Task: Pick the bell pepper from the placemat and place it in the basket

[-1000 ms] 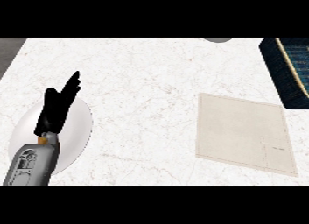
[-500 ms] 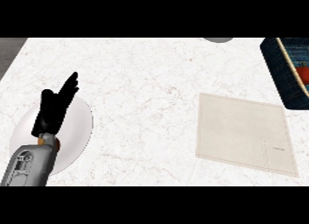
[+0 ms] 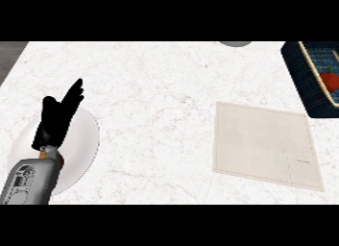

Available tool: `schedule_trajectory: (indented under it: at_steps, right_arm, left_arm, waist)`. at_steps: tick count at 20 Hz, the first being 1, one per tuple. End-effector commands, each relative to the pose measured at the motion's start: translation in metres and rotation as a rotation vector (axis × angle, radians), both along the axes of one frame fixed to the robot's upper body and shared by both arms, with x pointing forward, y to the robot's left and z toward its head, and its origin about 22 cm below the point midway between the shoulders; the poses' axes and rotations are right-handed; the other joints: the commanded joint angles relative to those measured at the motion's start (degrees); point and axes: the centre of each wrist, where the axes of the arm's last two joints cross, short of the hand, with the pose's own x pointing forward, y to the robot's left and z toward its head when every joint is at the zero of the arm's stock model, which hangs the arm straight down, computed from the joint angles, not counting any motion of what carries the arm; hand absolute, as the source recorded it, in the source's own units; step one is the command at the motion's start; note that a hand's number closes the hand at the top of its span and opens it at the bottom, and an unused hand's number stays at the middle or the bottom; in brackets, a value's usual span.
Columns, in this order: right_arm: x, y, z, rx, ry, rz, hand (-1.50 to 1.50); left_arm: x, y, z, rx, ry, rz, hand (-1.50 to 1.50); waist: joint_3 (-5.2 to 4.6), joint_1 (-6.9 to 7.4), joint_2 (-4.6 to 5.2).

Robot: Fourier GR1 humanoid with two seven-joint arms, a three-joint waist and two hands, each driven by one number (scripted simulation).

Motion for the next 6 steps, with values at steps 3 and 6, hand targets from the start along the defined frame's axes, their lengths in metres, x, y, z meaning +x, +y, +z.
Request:
schedule_trajectory:
  at_steps: [3, 6]
  right_arm:
    - [-0.061, -0.057, 0.007, 0.070, -0.017, -0.061, -1.50]
    - [-0.088, -0.077, 0.002, 0.083, -0.036, -0.070, -1.50]
  left_arm:
    - [-0.007, 0.000, -0.011, -0.012, 0.001, 0.000, 0.00]
    - [-0.003, 0.008, 0.006, -0.007, 0.000, -0.003, 0.00]
  waist:
    - [0.03, -0.43, -0.04]
    - [0.09, -0.41, -0.13]
